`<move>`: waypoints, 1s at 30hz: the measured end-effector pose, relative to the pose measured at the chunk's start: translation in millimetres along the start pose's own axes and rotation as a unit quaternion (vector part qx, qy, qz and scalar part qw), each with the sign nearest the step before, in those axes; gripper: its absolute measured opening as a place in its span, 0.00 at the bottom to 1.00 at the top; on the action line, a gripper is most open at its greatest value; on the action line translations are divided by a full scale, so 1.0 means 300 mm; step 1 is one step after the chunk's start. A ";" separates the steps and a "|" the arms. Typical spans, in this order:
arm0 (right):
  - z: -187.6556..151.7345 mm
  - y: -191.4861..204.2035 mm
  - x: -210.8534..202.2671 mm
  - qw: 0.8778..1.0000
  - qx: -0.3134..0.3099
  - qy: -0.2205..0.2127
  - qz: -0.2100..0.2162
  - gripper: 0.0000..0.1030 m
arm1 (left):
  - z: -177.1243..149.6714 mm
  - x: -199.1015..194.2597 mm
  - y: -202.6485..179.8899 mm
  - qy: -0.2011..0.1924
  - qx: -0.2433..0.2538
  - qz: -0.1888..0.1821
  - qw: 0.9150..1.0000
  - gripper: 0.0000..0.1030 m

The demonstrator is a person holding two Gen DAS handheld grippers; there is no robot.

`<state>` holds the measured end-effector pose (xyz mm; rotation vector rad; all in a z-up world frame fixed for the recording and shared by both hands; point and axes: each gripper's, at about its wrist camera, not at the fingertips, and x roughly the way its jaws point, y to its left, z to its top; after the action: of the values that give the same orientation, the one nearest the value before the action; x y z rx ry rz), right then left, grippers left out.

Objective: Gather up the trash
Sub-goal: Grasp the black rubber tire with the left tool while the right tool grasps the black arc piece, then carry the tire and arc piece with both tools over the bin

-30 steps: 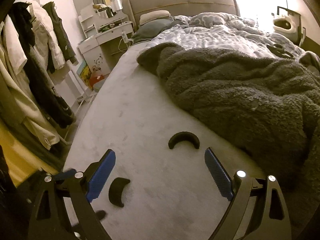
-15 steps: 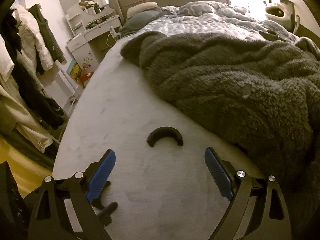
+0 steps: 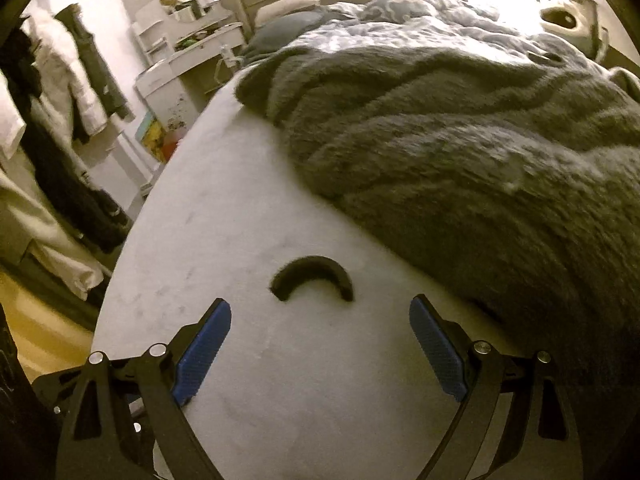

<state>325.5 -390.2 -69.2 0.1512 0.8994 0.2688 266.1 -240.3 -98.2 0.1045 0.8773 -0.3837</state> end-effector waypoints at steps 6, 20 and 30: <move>0.014 0.027 0.048 1.000 -0.023 0.009 -0.009 0.89 | 0.005 -0.030 0.009 -0.007 -0.003 -0.012 1.000 0.21; 0.029 0.008 0.089 0.999 -0.019 0.003 -0.039 0.67 | 0.020 -0.084 -0.013 -0.030 0.023 -0.045 0.998 0.21; 0.019 0.012 0.112 0.999 -0.020 0.014 -0.049 0.45 | 0.037 -0.094 0.007 -0.034 0.020 -0.039 0.998 0.21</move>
<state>349.4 -376.9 -90.0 0.0663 0.9249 0.1980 258.8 -232.9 -69.8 0.0938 0.8091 -0.4752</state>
